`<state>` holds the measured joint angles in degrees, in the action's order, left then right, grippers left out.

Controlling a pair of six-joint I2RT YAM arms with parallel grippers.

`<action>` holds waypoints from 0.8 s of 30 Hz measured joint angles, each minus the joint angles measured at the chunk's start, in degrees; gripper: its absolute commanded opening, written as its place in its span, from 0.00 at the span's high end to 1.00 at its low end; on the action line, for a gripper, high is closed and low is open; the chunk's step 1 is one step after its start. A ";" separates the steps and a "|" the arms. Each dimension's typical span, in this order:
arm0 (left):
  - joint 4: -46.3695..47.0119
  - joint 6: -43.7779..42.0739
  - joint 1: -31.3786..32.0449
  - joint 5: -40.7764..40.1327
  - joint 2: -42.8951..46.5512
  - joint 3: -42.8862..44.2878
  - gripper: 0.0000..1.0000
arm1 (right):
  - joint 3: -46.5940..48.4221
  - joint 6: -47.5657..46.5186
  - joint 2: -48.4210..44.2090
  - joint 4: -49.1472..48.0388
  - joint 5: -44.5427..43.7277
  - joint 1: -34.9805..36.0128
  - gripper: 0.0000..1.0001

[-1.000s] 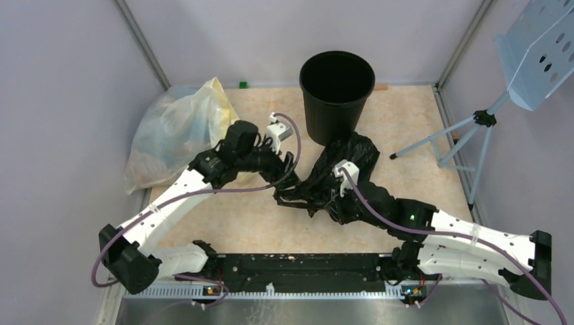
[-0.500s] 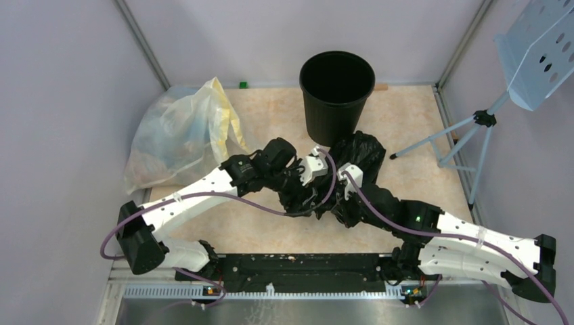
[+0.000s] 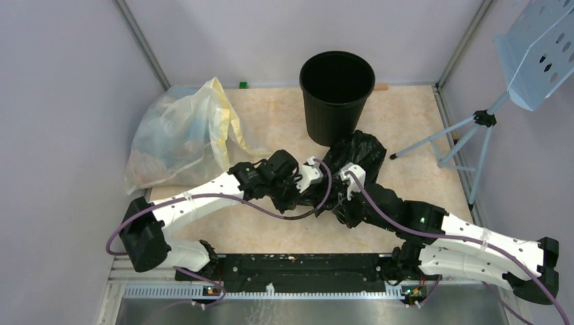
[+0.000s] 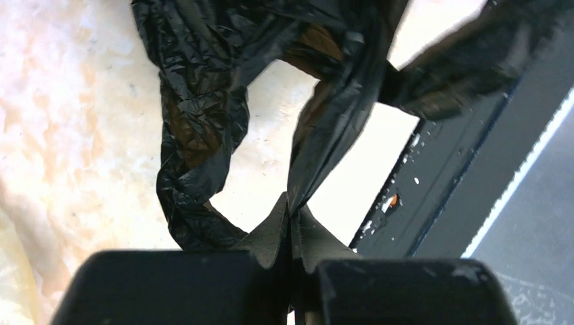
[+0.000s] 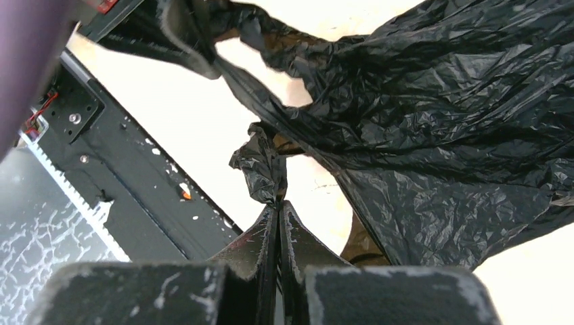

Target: Put the trash bags into the trash bin

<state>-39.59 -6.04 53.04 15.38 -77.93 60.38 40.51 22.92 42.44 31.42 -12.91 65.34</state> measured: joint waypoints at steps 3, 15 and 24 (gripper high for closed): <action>0.13 2.27 0.00 -3.85 0.02 0.42 1.00 | 0.00 -0.63 0.07 -0.11 2.38 -0.02 1.00; -2.21 19.47 -3.50 -8.61 -0.20 22.12 1.00 | -0.02 -3.26 7.72 -5.64 23.30 -0.17 1.00; -6.03 24.33 -16.06 -8.74 -0.24 36.46 1.00 | 0.13 -2.95 4.98 -3.72 20.83 -0.24 0.64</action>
<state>-45.63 18.28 36.97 6.63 -78.17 96.84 40.64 19.97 47.42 27.70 7.92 65.10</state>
